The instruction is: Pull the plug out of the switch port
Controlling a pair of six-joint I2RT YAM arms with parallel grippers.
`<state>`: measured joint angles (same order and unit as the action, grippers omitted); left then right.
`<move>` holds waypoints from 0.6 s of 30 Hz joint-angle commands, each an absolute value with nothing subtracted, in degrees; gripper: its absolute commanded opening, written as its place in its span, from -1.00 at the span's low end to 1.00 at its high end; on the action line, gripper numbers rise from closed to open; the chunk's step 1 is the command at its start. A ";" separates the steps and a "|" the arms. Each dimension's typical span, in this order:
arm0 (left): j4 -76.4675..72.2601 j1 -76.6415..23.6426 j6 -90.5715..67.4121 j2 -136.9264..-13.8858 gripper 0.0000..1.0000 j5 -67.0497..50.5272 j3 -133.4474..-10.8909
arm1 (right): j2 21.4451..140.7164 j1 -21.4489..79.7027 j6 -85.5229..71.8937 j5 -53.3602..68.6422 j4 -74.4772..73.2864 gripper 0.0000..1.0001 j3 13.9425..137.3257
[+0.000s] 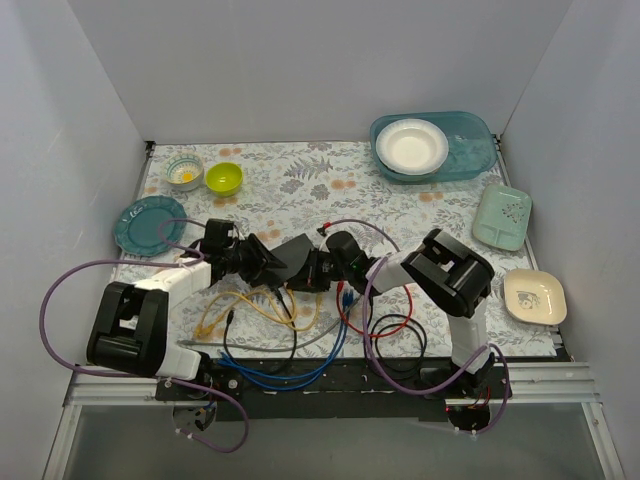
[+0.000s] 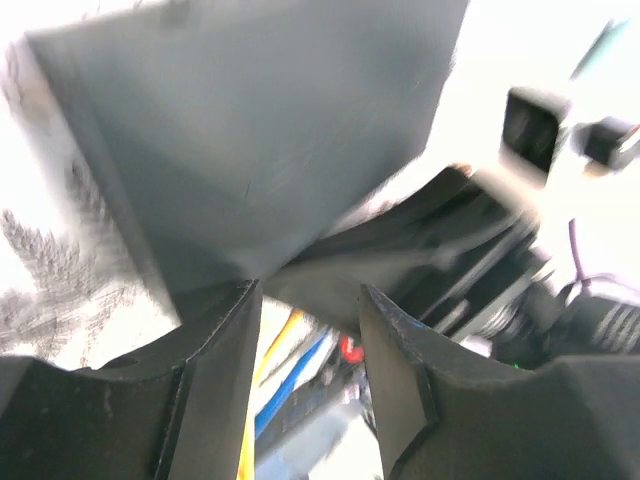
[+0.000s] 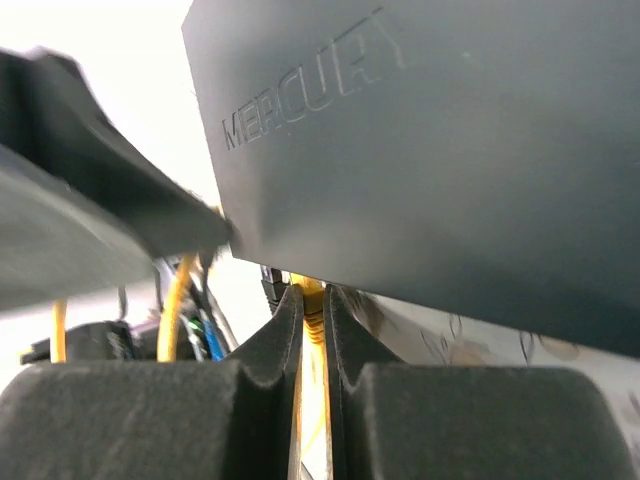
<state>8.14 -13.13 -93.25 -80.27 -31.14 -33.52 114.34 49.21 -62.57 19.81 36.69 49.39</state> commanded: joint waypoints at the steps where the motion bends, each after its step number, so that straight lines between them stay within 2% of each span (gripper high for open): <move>1: 9.05 -12.39 -91.85 -79.01 -0.12 -26.46 -39.45 | 113.64 49.66 -51.51 15.74 13.37 -0.97 47.11; 6: 8.88 -12.22 -91.85 -79.27 -0.12 -25.49 -40.61 | 112.68 49.57 -51.06 15.38 13.53 -0.97 45.62; 7: 8.79 -12.13 -91.76 -80.32 -0.12 -25.31 -40.52 | 112.33 49.48 -51.59 15.47 14.75 -0.91 44.48; 8: 8.79 -12.22 -91.58 -81.20 -0.12 -25.14 -40.34 | 111.98 49.57 -53.16 15.64 16.42 -0.72 43.86; 11: 8.79 -12.22 -91.32 -84.54 -0.13 -24.79 -39.47 | 111.01 49.40 -56.93 16.17 21.35 -0.46 42.54; 13: 8.62 -12.13 -91.14 -85.77 -0.14 -24.35 -38.85 | 110.74 49.31 -58.96 16.61 23.81 -0.38 42.36; 18: 7.21 -12.22 -91.49 -85.78 -0.14 -24.61 -36.66 | 111.09 48.60 -65.30 17.40 27.68 -0.36 41.92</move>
